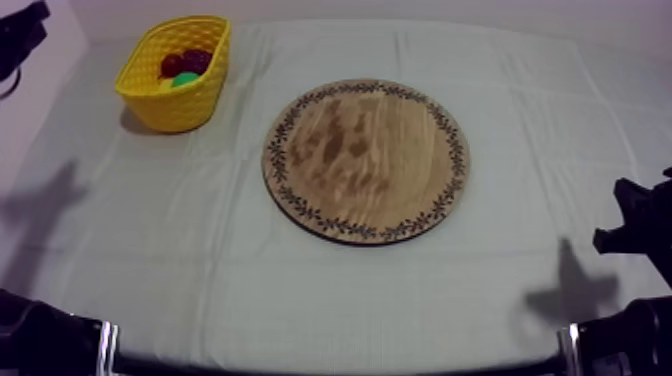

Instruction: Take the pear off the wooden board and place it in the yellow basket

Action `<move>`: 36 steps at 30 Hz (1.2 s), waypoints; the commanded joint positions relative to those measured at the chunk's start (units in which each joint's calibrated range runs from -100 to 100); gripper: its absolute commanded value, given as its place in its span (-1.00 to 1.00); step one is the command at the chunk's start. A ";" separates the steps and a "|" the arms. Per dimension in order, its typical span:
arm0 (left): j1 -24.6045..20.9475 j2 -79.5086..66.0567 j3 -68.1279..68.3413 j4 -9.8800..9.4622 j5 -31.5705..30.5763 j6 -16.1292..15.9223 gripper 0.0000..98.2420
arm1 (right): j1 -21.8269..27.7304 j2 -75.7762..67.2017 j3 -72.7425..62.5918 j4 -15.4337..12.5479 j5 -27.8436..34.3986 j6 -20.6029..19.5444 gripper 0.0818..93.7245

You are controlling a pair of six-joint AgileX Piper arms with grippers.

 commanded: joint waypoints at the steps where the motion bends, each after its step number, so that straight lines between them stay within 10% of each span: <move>1: -0.10 -14.12 10.38 0.08 -1.15 -0.88 -1.00 | -0.01 -0.05 0.05 0.02 -0.04 0.01 -0.99; 15: -0.11 -46.31 39.90 0.10 -6.31 -4.35 -1.00 | -0.02 -0.05 0.05 0.02 -0.04 -0.01 -0.99; 36: -0.18 -54.08 43.65 6.45 1.76 -7.56 -1.00 | -0.09 -0.05 0.05 0.02 -0.04 -0.01 -0.99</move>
